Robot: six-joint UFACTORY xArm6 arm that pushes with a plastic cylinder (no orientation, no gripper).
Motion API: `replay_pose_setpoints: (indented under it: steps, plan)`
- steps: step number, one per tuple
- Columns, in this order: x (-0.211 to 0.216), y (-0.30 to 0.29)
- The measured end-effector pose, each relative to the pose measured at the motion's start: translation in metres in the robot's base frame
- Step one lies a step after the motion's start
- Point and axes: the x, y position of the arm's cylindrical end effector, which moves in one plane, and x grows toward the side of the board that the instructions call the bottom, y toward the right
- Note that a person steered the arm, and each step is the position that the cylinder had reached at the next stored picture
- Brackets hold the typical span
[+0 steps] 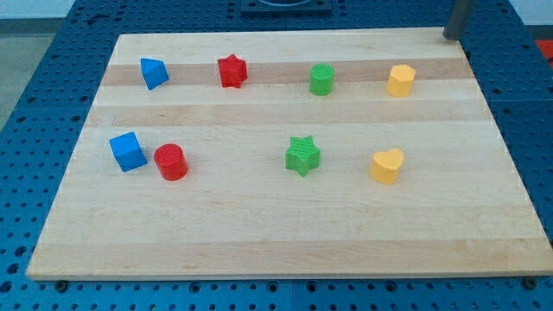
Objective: Nudge blue cube a bit up
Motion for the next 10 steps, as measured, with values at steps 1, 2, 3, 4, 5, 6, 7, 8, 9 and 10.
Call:
replay_pose_setpoints:
  steps: [1,2,3,4,5,6,7,8,9,10]
  plan:
    - [0.025,-0.054]
    - [0.025,-0.054]
    - [0.03,-0.142]
    - [0.033,-0.173]
    - [0.033,-0.202]
    - [0.034,-0.283]
    - [0.034,-0.284]
    - [0.034,-0.379]
    - [0.035,-0.387]
    - [0.035,-0.469]
